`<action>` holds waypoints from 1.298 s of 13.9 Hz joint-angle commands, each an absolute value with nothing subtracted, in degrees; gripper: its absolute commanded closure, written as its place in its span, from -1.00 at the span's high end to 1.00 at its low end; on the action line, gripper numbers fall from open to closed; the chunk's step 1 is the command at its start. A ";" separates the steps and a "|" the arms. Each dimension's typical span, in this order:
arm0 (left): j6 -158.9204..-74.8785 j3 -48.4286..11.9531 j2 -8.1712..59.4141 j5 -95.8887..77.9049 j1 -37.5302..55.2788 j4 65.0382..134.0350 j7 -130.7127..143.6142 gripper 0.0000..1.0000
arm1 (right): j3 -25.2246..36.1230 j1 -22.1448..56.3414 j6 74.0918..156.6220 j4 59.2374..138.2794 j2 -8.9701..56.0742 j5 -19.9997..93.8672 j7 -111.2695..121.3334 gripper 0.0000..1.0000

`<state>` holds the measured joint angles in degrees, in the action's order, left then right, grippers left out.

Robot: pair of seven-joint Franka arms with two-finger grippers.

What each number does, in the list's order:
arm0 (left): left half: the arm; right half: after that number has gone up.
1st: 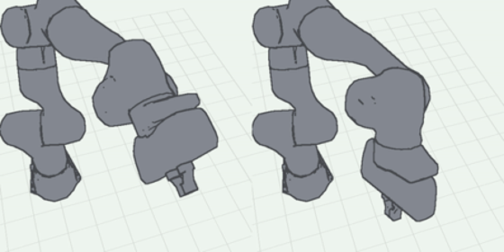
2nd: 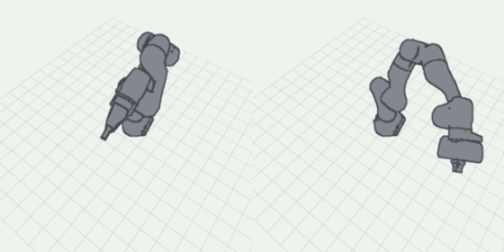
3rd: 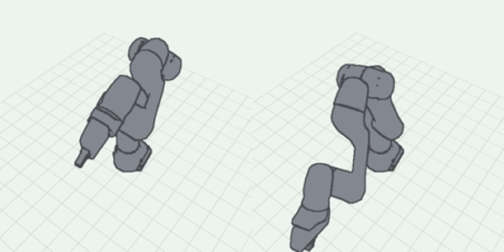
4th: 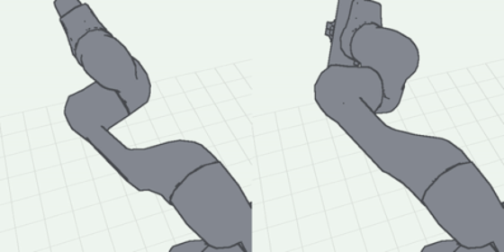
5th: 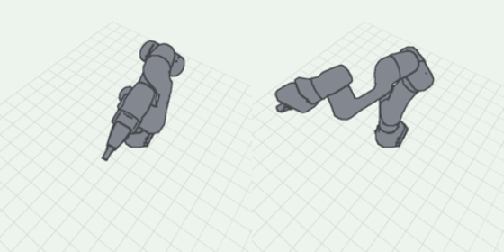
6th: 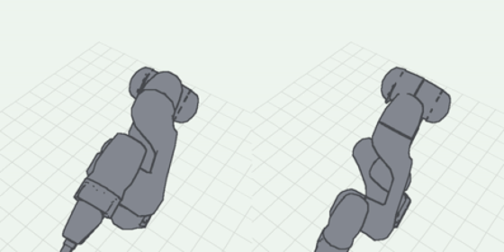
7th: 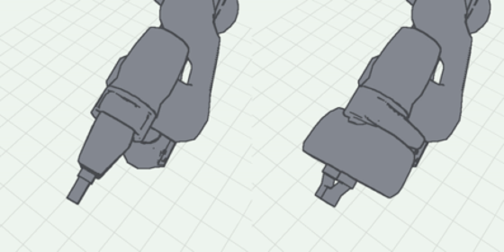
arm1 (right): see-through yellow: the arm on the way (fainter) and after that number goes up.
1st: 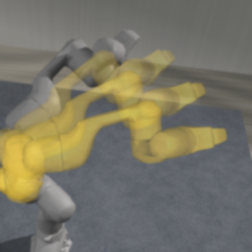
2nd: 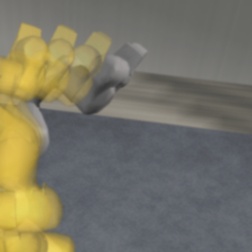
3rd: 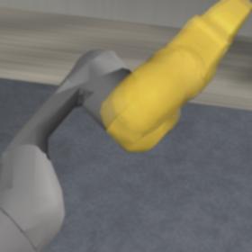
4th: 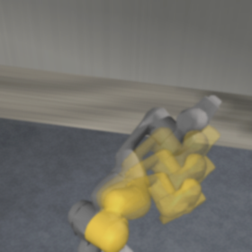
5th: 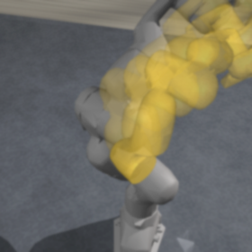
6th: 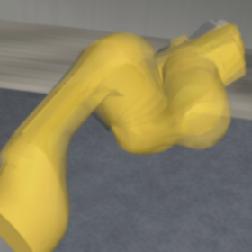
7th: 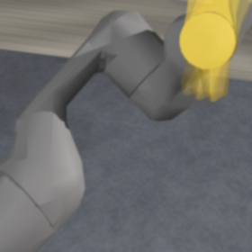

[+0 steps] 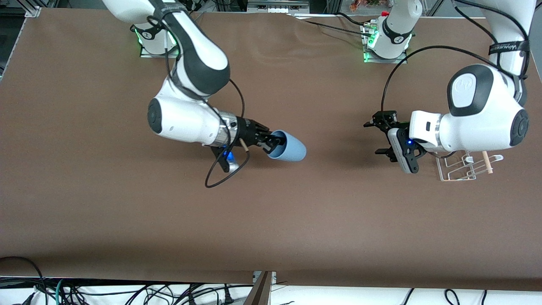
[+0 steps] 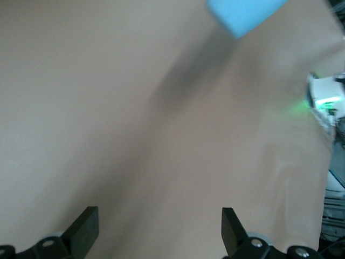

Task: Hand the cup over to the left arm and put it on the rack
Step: 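Lift the cup with the right gripper while the left gripper approaches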

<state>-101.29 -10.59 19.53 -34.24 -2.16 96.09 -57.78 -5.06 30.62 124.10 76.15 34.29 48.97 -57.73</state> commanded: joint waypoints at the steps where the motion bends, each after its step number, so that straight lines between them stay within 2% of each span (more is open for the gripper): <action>1: -101.60 -10.90 22.14 -42.60 -2.81 95.62 -71.40 1.00 | -4.75 34.00 125.51 72.87 36.21 50.10 -59.76 -1.00; 8: -102.48 -10.99 26.80 -55.70 -1.93 95.89 -97.18 1.00 | -4.75 38.40 128.05 72.51 38.50 50.10 -59.85 -1.00; 14: -102.30 -11.69 28.56 -62.31 2.37 97.82 -100.02 1.00 | -4.66 40.52 131.75 72.51 38.67 50.01 -60.12 -1.00; 15: -102.22 -12.47 28.39 -62.31 2.46 98.17 -100.45 0.93 | -4.57 40.52 131.75 72.51 38.76 50.01 -60.12 -1.00; 16: -102.13 -12.83 28.21 -62.31 2.29 98.61 -101.59 0.75 | -4.57 40.52 131.75 72.51 38.76 50.01 -60.12 -1.00; 18: -100.12 -12.83 28.21 -62.31 1.68 99.05 -103.18 0.85 | -4.57 40.52 131.75 72.51 38.76 50.01 -60.03 -1.00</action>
